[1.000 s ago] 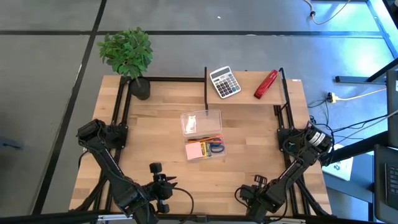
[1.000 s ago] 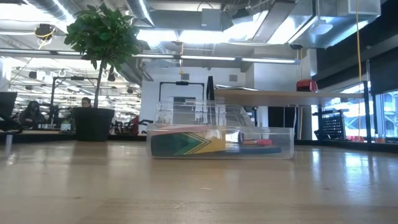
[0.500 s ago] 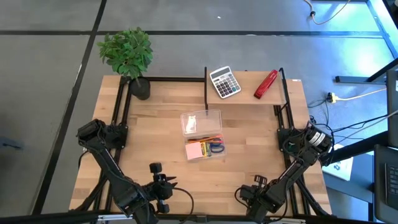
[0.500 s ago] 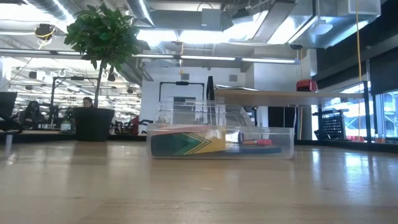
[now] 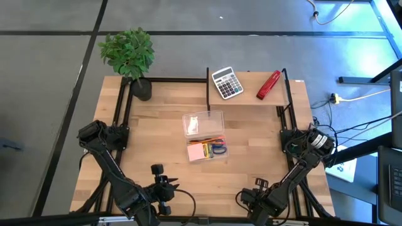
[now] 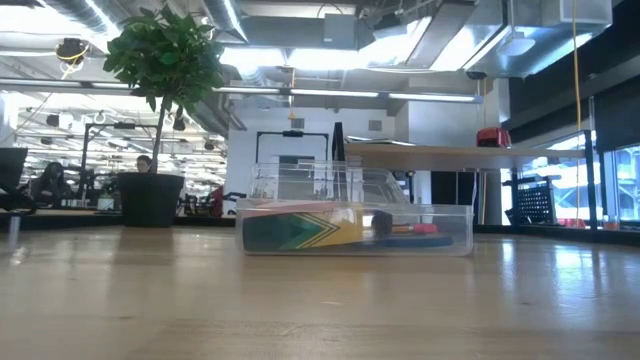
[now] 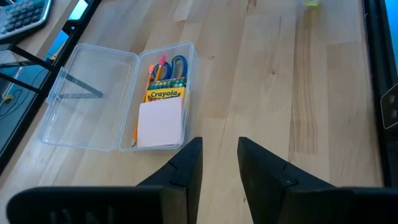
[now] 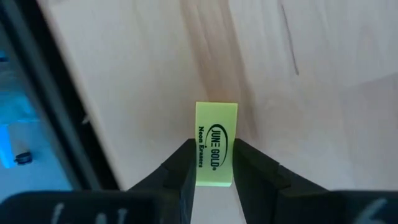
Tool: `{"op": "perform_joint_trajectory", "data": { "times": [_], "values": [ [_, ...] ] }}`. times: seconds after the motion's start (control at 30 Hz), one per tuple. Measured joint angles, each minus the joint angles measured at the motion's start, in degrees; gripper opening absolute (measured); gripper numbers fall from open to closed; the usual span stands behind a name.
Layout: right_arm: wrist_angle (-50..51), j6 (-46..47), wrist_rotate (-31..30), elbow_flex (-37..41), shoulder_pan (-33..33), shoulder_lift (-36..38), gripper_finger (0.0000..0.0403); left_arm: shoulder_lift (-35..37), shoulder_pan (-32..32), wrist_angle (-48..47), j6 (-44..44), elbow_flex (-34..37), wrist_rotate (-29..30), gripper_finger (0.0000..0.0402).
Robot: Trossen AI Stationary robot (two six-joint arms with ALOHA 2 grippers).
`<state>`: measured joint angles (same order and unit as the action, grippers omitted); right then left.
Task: Pack school essentials
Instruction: Put the light green eraser into the transparent supply box
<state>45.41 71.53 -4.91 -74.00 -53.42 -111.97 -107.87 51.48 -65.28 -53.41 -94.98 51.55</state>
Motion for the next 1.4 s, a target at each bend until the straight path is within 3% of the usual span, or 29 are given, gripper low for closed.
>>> {"op": "perform_joint_trajectory", "data": {
  "times": [0.5,1.13,1.4],
  "values": [
    [0.5,-3.4,-0.2,-4.5,2.8,0.2,0.01,0.0,0.0,0.0,0.0,0.0,0.0,0.0094],
    [0.8,-17.3,0.0,-11.7,9.3,0.3,0.01,0.0,0.0,0.1,-0.2,0.0,-1.1,0.0094],
    [5.4,-25.5,0.0,-15.3,13.1,0.4,0.01,0.0,0.0,0.1,-0.2,0.0,-1.2,0.0094]
  ]
}}
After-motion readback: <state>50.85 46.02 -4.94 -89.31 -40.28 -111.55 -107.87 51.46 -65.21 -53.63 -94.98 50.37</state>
